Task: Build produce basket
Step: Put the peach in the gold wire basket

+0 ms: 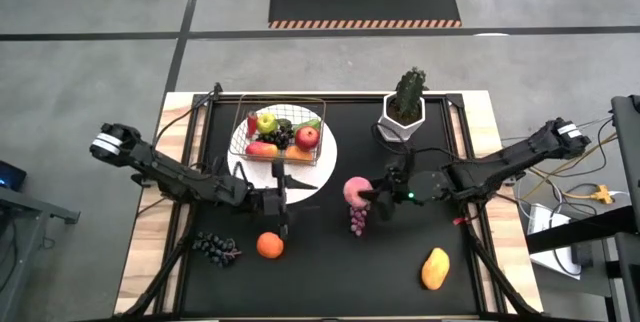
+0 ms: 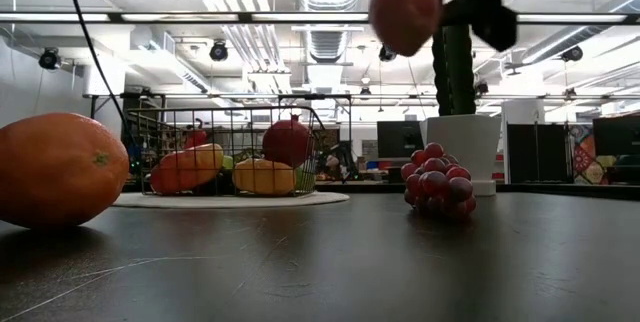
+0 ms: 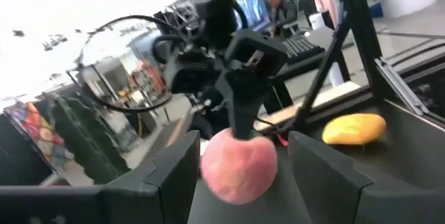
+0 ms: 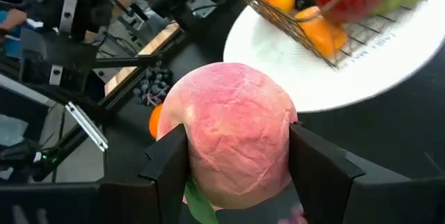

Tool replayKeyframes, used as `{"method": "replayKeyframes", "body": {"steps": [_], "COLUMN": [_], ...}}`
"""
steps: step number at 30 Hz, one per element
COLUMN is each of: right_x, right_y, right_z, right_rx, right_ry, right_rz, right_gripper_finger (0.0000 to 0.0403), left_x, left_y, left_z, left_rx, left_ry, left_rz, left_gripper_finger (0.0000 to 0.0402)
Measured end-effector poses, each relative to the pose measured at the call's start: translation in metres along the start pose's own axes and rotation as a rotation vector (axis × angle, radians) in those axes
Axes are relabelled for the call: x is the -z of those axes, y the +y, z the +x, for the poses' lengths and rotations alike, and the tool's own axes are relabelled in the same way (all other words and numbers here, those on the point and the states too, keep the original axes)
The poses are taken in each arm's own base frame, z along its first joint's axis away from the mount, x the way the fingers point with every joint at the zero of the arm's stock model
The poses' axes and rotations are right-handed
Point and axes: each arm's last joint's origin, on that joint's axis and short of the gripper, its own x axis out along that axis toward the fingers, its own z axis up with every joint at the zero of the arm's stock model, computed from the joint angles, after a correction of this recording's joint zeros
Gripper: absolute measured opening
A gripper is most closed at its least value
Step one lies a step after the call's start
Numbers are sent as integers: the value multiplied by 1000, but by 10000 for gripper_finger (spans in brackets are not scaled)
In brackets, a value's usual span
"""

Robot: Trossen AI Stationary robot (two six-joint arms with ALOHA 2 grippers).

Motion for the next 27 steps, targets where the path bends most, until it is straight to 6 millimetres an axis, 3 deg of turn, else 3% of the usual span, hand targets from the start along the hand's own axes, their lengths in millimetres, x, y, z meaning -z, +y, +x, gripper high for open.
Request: {"method": "replayKeyframes", "body": {"steps": [4, 14, 27], "right_x": [-5, -13, -15], "right_y": [0, -8, -8], "right_z": [15, 33, 31], "right_rx": [-55, -113, -117], "right_ry": [-7, 20, 16], "right_rz": [-19, -21, -24], "right_gripper_finger": [201, 201, 201], "left_x": [-2, 4, 33], "left_y": [-4, -9, -1], "left_z": [9, 29, 62], "left_rx": [34, 55, 11], "left_ry": [65, 168, 160], "left_rz": [-33, 41, 69], "left_gripper_finger": [222, 329, 338]}}
